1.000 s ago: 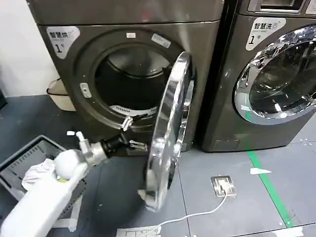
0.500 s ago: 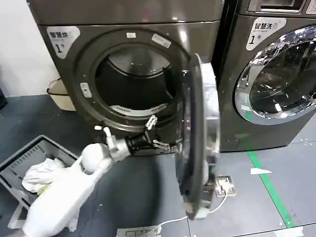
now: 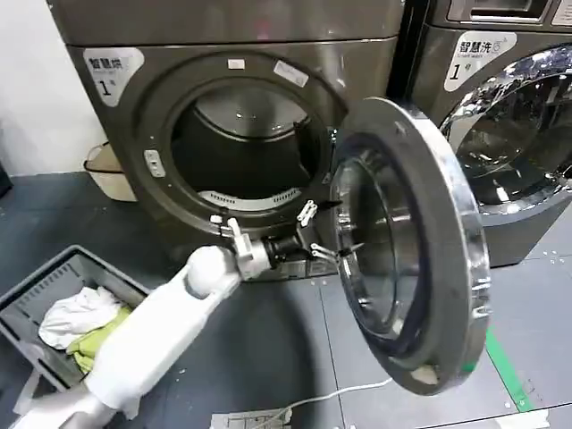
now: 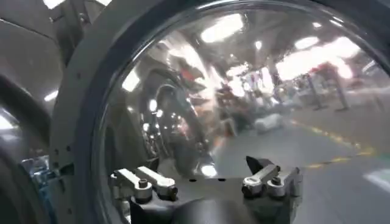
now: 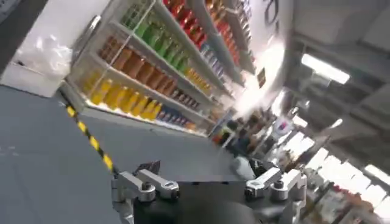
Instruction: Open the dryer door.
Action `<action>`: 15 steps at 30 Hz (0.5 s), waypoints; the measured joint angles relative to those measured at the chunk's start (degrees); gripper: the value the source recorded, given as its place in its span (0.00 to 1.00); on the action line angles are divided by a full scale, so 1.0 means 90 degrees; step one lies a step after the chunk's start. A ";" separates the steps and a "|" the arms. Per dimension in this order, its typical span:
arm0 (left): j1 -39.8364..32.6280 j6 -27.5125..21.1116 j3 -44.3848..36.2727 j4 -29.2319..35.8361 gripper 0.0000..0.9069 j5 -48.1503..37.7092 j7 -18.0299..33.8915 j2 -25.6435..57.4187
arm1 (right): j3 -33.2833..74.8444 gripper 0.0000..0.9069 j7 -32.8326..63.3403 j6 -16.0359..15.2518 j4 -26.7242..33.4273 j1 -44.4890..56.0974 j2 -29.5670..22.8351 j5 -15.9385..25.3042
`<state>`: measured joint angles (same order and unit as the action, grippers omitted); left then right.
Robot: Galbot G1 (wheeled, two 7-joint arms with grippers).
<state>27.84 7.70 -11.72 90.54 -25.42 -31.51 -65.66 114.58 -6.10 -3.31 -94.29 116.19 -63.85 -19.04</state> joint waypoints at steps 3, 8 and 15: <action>-0.0111 -0.0001 -0.0119 -0.0179 1.00 0.0072 0.0099 -0.0182 | 0.0162 1.00 0.0021 0.0001 0.0017 0.0011 0.0042 0.0025; -0.0299 0.0026 -0.0316 -0.0449 1.00 0.0231 0.0282 -0.0505 | 0.0389 1.00 0.0103 -0.0080 0.0078 0.0049 0.0143 0.0057; -0.0527 0.0077 -0.0483 -0.0877 1.00 0.0399 0.0470 -0.0890 | 0.0711 1.00 0.0131 -0.0131 0.0264 0.0130 0.0336 0.0084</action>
<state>23.09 8.39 -16.07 82.64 -21.83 -27.29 -73.67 120.99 -4.92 -4.49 -91.91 117.36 -60.83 -18.29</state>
